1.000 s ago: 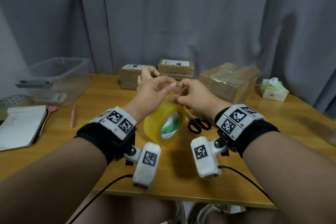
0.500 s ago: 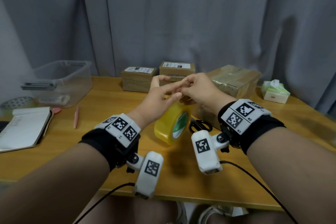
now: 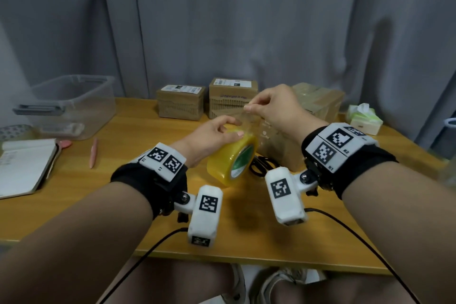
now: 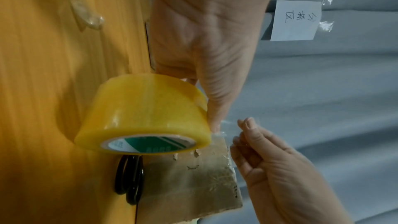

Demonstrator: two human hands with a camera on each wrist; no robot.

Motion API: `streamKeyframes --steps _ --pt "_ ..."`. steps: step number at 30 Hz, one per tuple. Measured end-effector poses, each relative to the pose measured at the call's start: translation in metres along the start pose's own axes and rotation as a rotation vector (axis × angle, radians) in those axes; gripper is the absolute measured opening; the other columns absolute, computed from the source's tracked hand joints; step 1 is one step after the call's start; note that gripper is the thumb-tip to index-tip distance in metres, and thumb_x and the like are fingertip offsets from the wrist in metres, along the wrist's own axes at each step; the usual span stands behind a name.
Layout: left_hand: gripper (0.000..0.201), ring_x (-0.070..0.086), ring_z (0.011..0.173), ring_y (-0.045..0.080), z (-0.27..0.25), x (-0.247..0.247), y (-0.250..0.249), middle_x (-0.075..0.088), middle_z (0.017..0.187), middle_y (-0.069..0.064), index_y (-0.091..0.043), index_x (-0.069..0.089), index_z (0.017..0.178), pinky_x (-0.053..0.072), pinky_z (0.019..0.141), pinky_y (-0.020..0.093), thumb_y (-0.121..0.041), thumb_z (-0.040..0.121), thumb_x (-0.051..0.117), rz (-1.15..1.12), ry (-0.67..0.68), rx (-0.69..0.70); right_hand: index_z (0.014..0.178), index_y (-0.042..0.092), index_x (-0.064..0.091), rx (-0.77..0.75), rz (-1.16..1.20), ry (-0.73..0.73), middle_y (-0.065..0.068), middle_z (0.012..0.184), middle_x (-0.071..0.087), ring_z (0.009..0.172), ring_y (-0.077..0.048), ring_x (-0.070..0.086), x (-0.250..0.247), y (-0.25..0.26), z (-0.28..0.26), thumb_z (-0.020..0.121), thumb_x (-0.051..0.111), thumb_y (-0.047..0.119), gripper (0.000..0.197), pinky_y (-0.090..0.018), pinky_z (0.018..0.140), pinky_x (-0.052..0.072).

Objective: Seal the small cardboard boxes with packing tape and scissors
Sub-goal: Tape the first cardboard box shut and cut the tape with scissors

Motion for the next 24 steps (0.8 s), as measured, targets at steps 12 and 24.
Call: streamKeyframes --steps 12,24 --pt "0.019 0.053 0.082 0.013 0.008 0.009 -0.002 0.057 0.100 0.011 -0.007 0.064 0.094 0.046 0.077 0.023 -0.025 0.092 0.059 0.139 -0.260 0.200 0.072 0.027 0.061 0.021 -0.012 0.059 0.002 0.073 0.061 0.071 -0.014 0.060 -0.013 -0.014 -0.010 0.094 0.048 0.000 0.037 -0.027 0.069 0.053" --pt "0.016 0.046 0.090 0.009 0.001 -0.008 -0.006 0.038 0.106 -0.004 -0.014 0.060 0.099 0.040 0.078 0.020 -0.029 0.093 0.058 0.683 -0.307 0.401 0.071 0.020 0.059 0.094 -0.269 0.041 -0.006 0.099 0.061 0.095 -0.019 0.057 0.015 -0.029 -0.012 0.087 0.069 0.027 0.020 -0.029 0.087 0.044"
Point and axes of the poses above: each hand's wrist, its own z-axis towards the middle knuckle, its own x-axis out of the palm, y = z × x, the point moved 5 cm from there along z, towards the middle knuckle
